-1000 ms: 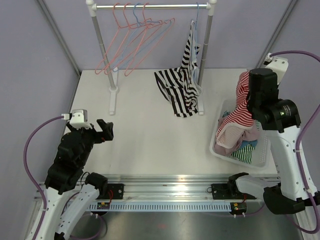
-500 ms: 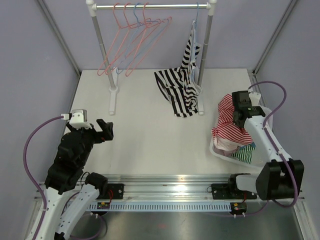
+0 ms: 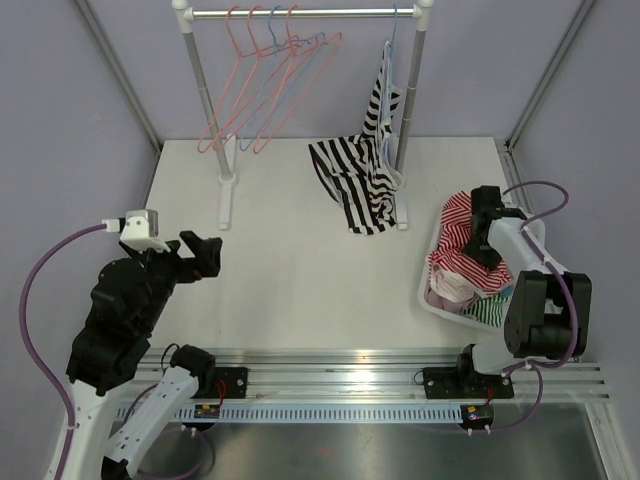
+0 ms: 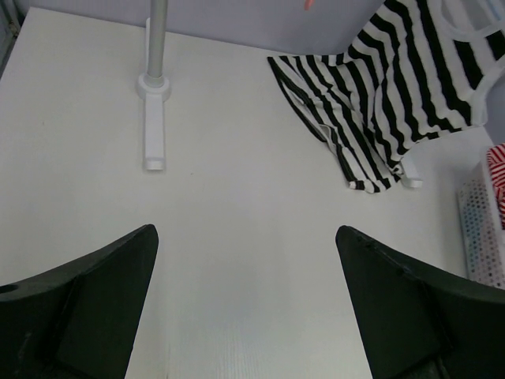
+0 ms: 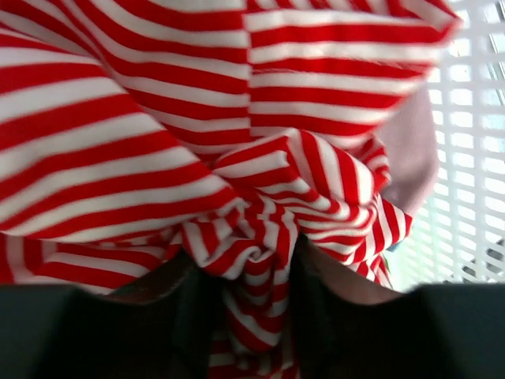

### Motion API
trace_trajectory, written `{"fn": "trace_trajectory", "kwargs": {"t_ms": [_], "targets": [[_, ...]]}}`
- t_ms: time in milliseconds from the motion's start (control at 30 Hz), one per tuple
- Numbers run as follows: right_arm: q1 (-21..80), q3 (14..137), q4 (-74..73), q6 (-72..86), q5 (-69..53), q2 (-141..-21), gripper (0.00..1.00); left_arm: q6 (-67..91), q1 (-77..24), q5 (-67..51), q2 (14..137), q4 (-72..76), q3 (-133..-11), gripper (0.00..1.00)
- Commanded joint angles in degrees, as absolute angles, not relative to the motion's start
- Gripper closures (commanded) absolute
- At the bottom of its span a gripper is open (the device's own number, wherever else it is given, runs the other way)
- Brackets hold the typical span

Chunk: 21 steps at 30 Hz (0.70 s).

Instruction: Remove the tank top from the hanger

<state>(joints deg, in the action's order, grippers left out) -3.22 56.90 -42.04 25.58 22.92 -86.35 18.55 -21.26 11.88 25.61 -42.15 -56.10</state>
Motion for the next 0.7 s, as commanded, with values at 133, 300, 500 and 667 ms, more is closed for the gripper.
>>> {"fn": "trace_trajectory", "kwargs": {"t_ms": [133, 300, 500, 667], "targets": [[-3.25, 66.78, -54.56, 27.86, 25.3, -75.95, 0.27, 23.72, -21.18, 2.56, 33.46, -41.84, -67.23, 0.01], [-3.25, 76.72, -59.58, 24.36, 31.63, -72.86, 0.0, 28.56, -21.18, -4.04, 39.19, -37.81, -70.66, 0.01], [-3.16, 81.65, -56.8, 17.42, 9.09, -67.78, 0.01, 29.8, -24.59, -2.65, 45.43, -36.73, -74.44, 0.01], [-3.16, 85.41, -43.25, 21.7, -16.5, -64.86, 0.03, 25.59, -28.12, 4.74, 47.28, -39.63, -74.97, 0.01]]}}
